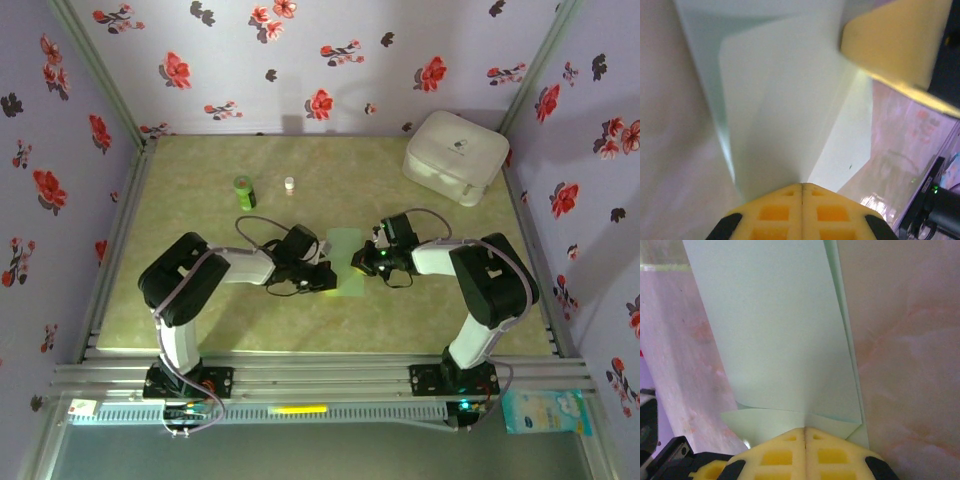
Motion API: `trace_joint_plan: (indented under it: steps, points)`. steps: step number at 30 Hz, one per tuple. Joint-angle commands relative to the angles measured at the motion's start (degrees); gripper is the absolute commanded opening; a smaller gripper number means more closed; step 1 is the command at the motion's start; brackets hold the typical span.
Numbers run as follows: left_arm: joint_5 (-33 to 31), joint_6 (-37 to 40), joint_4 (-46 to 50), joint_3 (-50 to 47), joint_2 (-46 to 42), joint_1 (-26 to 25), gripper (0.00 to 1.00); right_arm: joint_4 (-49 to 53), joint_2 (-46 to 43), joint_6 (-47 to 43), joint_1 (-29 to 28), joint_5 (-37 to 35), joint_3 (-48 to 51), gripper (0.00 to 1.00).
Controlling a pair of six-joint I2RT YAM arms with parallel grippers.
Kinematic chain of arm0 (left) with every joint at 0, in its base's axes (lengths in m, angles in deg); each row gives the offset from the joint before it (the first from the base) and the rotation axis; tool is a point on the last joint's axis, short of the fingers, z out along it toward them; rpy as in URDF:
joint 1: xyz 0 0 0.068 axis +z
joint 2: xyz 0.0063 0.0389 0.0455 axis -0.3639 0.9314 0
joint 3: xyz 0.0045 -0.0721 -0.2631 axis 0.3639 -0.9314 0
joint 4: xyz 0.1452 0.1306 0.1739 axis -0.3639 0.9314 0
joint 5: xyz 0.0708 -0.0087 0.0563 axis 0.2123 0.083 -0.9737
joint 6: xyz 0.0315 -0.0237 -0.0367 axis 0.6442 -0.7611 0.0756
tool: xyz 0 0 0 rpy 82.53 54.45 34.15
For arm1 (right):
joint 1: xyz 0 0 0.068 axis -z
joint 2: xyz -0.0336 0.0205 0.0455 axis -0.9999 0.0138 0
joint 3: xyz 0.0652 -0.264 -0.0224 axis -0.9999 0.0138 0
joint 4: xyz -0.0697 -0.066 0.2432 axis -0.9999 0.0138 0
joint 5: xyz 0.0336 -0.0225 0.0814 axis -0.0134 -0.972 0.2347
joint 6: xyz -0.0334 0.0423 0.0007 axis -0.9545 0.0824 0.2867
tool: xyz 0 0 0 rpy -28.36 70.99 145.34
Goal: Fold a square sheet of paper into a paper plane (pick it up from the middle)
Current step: Fold the triangle a second time at the center of the table.
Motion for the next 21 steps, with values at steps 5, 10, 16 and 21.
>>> trace_joint_plan:
  steps: [5, 10, 16, 21]
  points:
    - [-1.1, 4.2, 11.4, -4.4, -3.9, -0.4, 0.03, 4.7, 1.4, -0.2, 0.7, -5.2, 1.5, 0.0]
    - [-3.3, 4.6, 11.0, -3.4, -8.2, -0.4, 0.03, 4.3, 1.5, -0.2, 0.7, -4.2, 1.1, 0.0]
    - [-8.2, 8.3, 11.9, 2.5, -9.1, 0.5, 0.02, 4.9, 1.4, -0.8, 0.6, -3.6, 0.3, 0.0]
    - [-7.6, 9.9, 14.0, 10.3, -4.5, 1.7, 0.02, 5.1, 1.0, -1.0, 0.6, -3.9, 0.3, 0.0]
